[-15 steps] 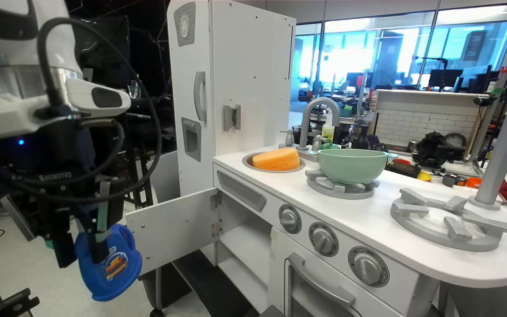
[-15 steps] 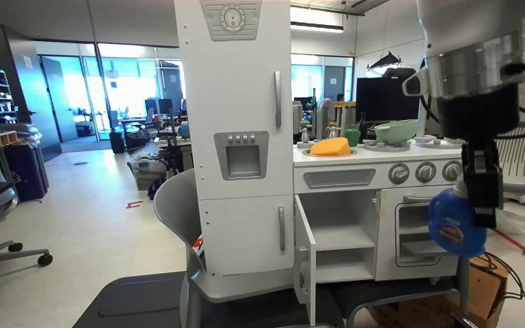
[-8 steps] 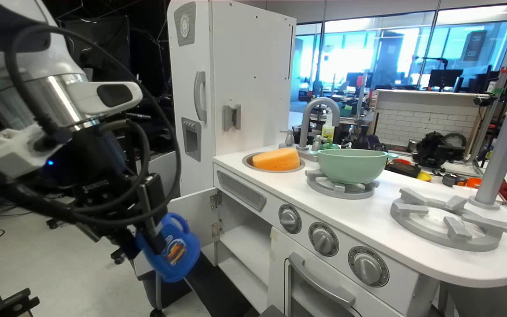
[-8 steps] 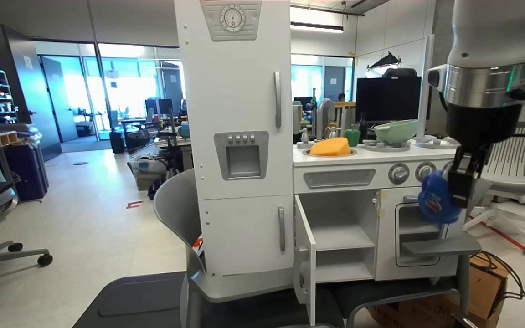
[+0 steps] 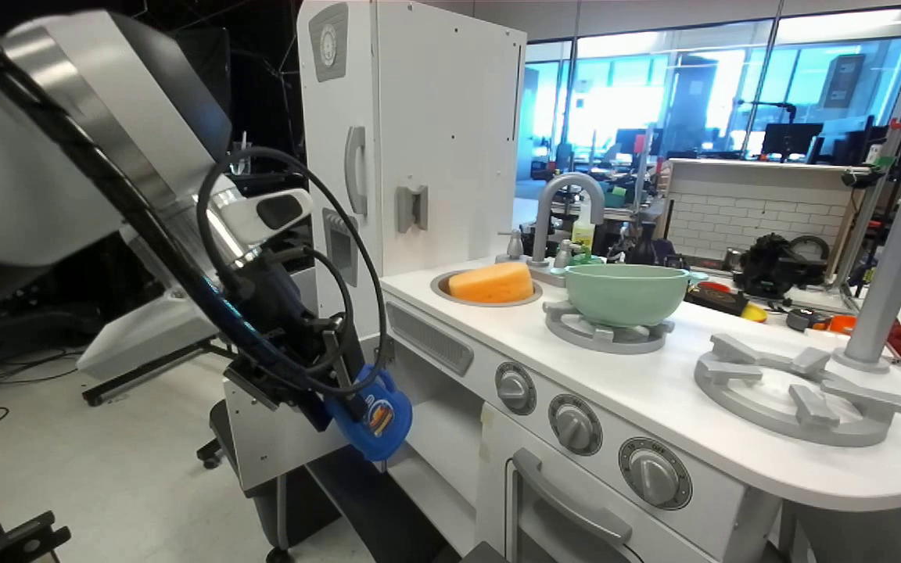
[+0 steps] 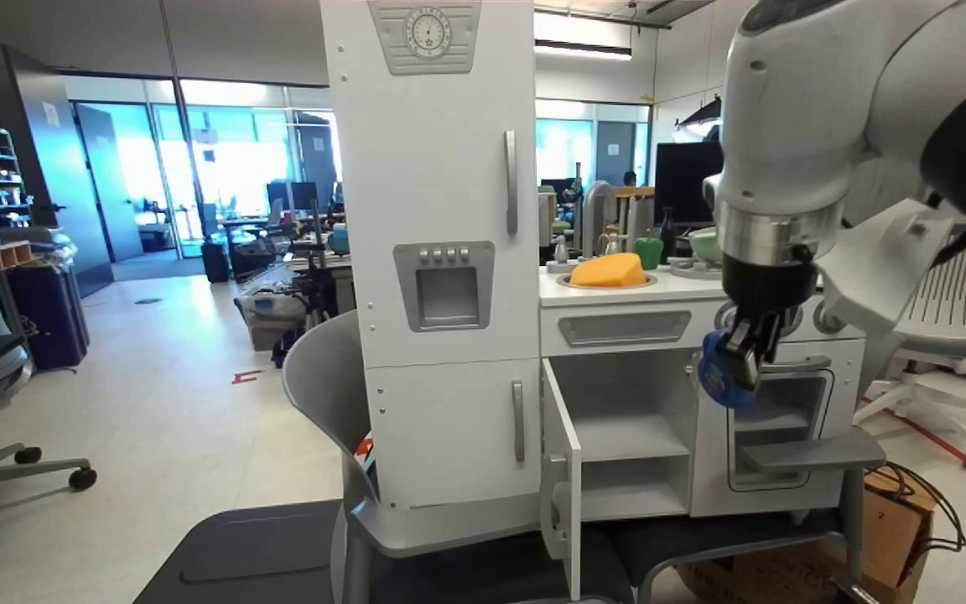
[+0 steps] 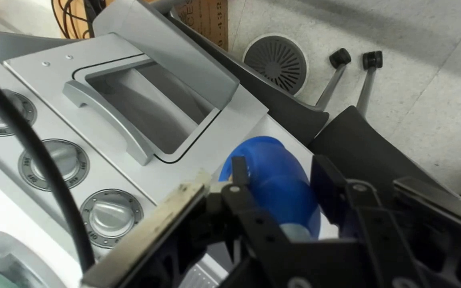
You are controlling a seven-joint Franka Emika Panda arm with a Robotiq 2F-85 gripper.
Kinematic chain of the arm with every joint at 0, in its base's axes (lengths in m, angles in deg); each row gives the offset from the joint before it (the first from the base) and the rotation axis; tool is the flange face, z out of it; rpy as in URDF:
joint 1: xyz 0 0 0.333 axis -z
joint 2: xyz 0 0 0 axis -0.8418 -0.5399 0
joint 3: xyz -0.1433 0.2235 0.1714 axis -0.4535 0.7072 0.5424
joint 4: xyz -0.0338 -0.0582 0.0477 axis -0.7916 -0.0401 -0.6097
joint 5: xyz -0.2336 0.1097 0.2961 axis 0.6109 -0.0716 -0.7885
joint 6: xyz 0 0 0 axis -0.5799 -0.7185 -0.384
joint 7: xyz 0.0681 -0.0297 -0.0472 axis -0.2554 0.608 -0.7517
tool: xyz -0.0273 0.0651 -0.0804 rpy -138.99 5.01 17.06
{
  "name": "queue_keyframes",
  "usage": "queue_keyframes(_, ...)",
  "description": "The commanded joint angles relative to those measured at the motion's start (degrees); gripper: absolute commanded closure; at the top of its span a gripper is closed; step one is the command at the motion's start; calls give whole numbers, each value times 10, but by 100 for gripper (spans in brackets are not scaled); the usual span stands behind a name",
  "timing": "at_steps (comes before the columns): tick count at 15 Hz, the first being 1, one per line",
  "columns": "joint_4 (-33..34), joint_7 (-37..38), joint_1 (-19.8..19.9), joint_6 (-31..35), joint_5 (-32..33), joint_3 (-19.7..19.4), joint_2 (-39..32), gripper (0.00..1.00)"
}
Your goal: Pick the blue bottle and the orange object and put them in the bottom drawer, the close the drawer door
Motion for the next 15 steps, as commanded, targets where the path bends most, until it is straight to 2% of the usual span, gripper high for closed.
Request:
queue_keyframes(1,71,60,-24,1,46,-4,-79,81)
queue_keyframes(8,211,98,-36,-1,82,-20,-217,81)
queue_keyframes(15,308,128,-43,1,128,-35,-284,81)
